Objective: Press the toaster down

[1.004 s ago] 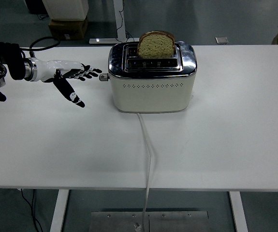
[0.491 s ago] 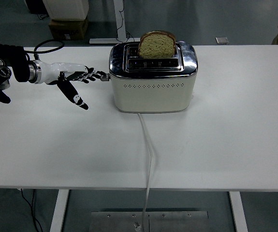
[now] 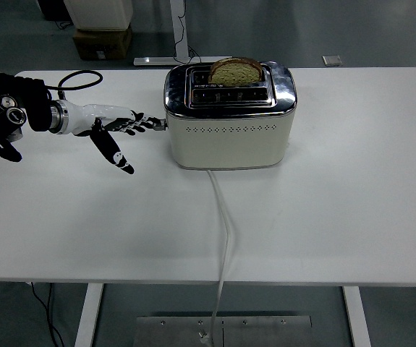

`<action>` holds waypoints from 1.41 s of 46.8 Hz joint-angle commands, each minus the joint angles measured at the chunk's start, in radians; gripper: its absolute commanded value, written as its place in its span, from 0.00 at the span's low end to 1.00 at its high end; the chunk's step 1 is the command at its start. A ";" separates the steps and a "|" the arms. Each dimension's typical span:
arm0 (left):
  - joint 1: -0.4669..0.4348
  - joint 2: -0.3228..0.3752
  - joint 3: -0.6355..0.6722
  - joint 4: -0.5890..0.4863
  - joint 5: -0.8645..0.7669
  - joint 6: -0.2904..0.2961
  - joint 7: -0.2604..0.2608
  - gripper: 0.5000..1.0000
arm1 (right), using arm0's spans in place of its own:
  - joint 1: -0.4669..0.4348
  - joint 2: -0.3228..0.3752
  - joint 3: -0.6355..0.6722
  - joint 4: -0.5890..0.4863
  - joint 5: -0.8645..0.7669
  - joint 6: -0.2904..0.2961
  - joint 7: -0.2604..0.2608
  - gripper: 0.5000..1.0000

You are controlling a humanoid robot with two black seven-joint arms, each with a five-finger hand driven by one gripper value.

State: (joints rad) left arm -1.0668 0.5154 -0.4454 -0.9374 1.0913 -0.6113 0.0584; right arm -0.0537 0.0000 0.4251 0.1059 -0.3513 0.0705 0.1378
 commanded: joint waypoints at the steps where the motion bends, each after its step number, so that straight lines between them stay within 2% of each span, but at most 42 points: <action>1: 0.001 -0.003 0.001 0.006 -0.001 0.000 0.000 1.00 | 0.000 0.000 0.000 0.000 0.000 0.000 0.000 1.00; 66: 0.042 -0.009 0.001 0.034 -0.013 0.000 -0.002 1.00 | -0.002 0.000 0.001 0.000 0.000 0.000 -0.001 1.00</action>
State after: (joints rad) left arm -1.0250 0.5059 -0.4448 -0.9028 1.0787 -0.6109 0.0569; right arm -0.0553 0.0000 0.4249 0.1059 -0.3512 0.0707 0.1364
